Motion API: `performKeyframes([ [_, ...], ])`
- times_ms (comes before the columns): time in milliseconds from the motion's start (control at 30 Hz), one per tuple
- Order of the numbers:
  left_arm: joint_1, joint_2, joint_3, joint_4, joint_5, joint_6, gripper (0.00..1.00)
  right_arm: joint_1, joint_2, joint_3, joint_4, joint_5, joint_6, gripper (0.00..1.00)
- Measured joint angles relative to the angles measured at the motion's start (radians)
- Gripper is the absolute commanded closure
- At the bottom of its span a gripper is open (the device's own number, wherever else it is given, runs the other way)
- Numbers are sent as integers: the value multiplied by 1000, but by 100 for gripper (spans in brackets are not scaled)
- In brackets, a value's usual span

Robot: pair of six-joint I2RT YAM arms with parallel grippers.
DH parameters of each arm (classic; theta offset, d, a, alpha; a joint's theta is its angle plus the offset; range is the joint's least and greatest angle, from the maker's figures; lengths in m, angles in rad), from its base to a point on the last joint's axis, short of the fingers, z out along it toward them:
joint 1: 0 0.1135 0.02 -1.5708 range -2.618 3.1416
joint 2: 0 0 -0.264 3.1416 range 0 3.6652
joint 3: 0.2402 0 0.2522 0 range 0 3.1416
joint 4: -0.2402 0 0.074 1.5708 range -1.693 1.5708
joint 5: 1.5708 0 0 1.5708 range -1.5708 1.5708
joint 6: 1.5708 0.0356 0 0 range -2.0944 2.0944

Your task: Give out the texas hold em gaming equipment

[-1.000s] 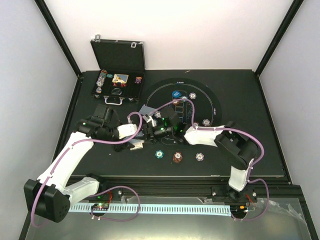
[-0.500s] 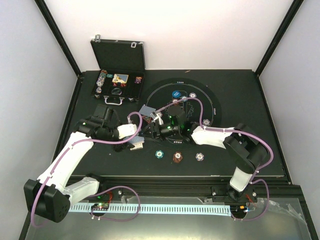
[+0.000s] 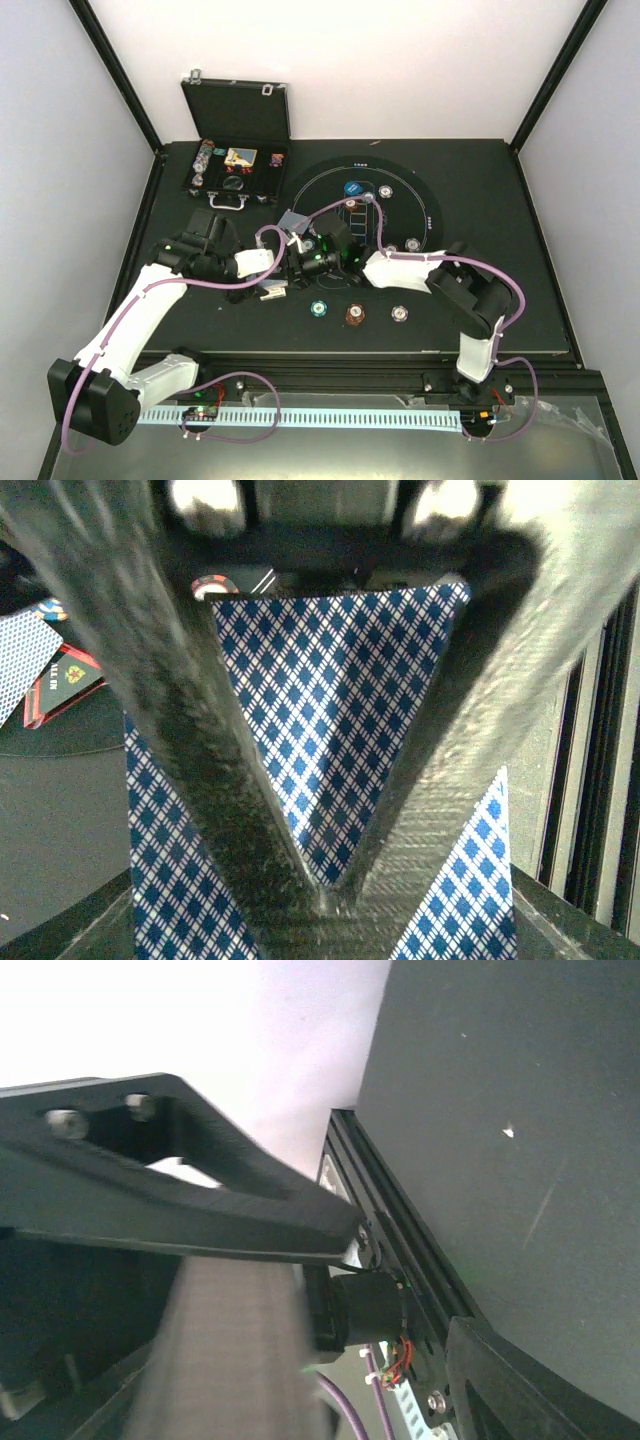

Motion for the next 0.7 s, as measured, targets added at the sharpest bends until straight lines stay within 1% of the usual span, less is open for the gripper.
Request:
performKeyframes([
  [133, 0, 0, -1, -2, -10, 5, 99, 3, 34, 5, -8, -6, 8, 36],
  [400, 0, -9, -2, 2, -16, 10, 99, -6, 35, 15, -16, -21, -1, 43],
  [700, 0, -13, -10, 3, -35, 11, 98, -43, -3, -34, -13, -34, -37, 47],
])
